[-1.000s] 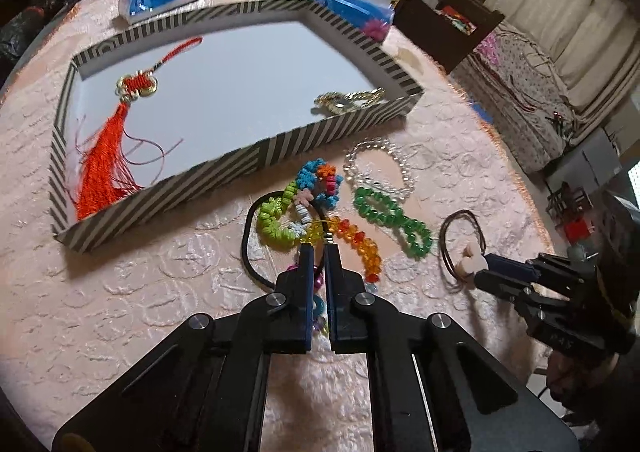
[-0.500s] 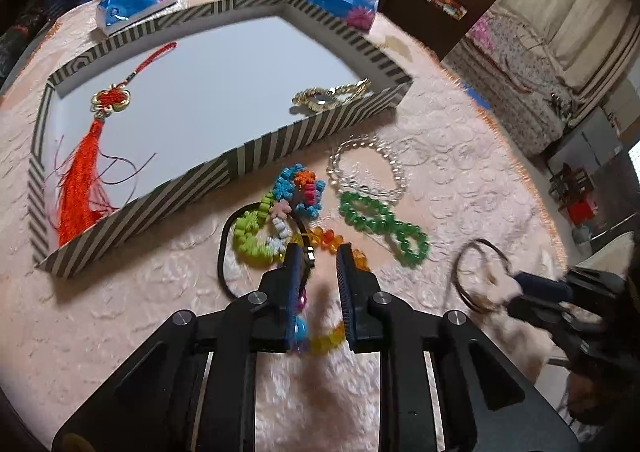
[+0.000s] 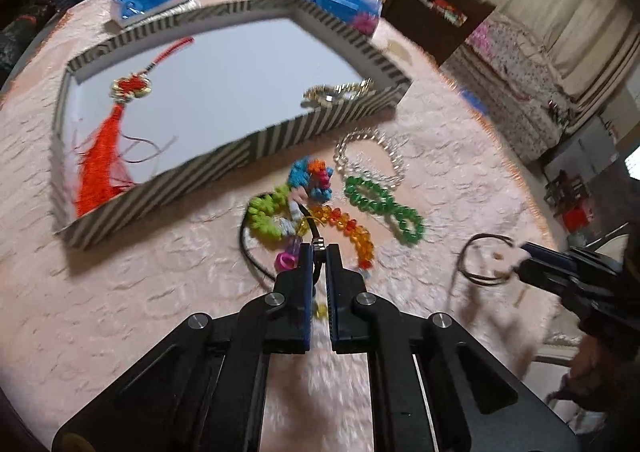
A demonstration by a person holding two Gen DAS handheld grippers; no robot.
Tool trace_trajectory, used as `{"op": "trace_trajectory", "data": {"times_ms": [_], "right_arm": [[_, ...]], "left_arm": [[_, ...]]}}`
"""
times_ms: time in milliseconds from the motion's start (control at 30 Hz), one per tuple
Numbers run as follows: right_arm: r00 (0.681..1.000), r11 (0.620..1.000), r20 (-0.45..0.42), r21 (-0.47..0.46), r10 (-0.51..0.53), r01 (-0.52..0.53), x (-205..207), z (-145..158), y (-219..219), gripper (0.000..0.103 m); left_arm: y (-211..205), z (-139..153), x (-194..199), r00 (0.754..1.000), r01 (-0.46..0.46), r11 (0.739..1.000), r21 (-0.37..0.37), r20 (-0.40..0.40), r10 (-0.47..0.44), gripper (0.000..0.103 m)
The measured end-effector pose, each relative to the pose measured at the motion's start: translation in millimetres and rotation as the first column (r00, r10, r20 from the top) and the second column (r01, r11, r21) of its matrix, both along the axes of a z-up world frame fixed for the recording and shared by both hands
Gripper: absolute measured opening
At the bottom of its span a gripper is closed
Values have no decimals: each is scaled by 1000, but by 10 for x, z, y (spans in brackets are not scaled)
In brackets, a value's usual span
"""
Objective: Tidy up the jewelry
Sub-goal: 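Grasp the multicolour beaded bracelet with the left tool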
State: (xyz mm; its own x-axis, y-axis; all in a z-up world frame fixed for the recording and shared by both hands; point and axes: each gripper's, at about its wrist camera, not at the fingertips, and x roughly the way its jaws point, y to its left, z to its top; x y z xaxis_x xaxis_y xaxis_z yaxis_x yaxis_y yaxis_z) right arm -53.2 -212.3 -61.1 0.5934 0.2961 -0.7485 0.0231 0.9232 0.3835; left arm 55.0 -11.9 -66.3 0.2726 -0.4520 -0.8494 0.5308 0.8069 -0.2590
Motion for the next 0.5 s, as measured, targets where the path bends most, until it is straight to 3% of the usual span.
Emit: {"op": "trace_trajectory", "data": {"times_ms": [500], "right_arm": [[998,1000,61,-16,12,-11,31,329,197,21]], "left_arm": [[705,777,-277,997,-45,988,-148,63,55,5]]}}
